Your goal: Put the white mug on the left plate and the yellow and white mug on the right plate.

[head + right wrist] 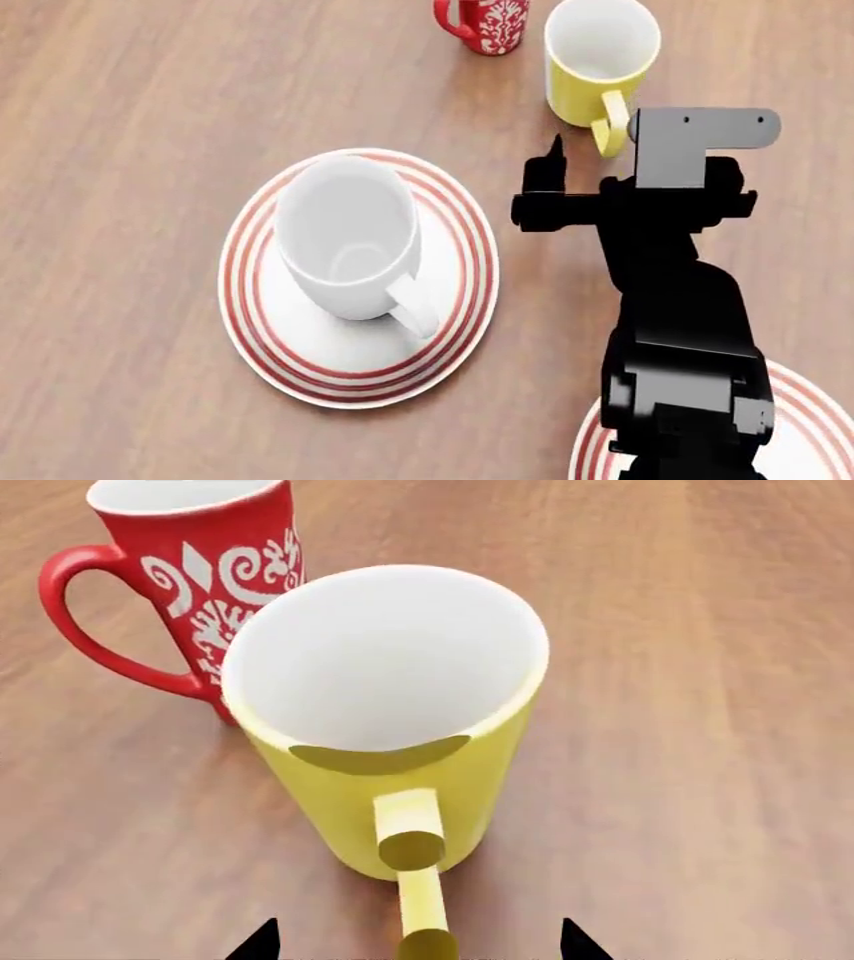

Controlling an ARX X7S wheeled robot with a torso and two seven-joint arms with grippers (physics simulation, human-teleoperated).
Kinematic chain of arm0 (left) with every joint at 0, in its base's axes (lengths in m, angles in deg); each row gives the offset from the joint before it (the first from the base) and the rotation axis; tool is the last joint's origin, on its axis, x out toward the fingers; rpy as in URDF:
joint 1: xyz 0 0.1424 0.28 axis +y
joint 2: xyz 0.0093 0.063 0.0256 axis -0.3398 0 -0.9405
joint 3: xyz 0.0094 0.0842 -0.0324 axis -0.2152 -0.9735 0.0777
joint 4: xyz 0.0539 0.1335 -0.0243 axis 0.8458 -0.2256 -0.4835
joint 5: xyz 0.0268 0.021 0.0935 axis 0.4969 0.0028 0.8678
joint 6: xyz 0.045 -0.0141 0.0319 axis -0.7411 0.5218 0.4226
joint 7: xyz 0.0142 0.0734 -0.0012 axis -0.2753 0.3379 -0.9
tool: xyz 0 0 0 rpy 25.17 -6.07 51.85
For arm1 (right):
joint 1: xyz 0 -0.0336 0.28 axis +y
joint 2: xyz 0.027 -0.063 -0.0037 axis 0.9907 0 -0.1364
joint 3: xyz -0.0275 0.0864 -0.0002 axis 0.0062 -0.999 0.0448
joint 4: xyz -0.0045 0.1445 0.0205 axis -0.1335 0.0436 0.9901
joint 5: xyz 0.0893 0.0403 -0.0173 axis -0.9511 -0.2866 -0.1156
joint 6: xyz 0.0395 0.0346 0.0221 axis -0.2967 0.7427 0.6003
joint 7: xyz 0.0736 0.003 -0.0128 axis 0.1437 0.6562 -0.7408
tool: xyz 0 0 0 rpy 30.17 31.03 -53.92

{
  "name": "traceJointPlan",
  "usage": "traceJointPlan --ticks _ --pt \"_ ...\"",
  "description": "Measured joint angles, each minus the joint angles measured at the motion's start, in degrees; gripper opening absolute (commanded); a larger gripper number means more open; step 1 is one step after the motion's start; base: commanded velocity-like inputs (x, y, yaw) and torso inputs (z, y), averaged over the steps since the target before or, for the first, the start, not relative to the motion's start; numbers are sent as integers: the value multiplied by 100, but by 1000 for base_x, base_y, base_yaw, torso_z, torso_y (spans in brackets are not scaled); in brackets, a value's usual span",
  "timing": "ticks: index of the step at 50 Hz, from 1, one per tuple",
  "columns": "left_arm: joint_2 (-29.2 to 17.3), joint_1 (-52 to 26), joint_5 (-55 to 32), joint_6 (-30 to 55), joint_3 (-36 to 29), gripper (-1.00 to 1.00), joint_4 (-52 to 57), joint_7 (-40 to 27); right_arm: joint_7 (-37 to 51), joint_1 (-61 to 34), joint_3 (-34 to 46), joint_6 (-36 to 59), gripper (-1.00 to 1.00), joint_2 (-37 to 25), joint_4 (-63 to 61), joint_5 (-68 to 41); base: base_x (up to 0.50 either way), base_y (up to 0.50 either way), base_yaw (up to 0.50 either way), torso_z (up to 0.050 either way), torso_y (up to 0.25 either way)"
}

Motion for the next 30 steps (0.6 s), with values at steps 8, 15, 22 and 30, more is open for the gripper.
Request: traceJointPlan --ticks 8,15,22,30 --pt "-1 5 -44 -5 13 100 -2 -19 -24 24 -30 -55 -100 5 -2 -8 0 0 0 0 0" --pt "-7 -1 -62 -1 6 100 2 -32 -42 57 -69 -116 -100 -7 1 -14 0 0 0 0 0" --pt "-15 -8 -76 0 3 100 1 -42 -27 147 -79 -403 -100 -21 1 -20 0 0 0 0 0" --pt "-25 -27 -83 21 -14 100 -6 -60 16 466 -159 -771 -100 -55 -464 -105 0 0 0 0 0"
